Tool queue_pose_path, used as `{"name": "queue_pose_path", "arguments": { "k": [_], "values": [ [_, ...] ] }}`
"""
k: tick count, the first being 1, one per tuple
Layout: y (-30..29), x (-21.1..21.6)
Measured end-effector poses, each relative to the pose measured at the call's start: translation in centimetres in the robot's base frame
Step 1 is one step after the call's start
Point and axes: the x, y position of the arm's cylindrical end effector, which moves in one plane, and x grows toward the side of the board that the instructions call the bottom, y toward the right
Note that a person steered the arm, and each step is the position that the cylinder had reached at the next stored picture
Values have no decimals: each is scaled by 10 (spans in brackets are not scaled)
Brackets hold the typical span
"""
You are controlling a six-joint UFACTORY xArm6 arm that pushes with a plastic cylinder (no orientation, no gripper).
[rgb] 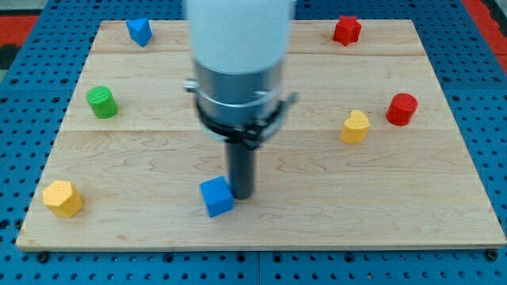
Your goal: Keep yellow blocks with blue cube in a horizontal line at the bottom of the board
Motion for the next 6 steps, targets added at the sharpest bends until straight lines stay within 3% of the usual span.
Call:
{"name": "queue_pose_path", "arguments": {
  "k": [1, 2, 4, 5, 6],
  "values": [
    [-11, -42],
    [-92, -41],
    [-25, 20],
    [-12, -12],
    [27, -92]
  ]
}}
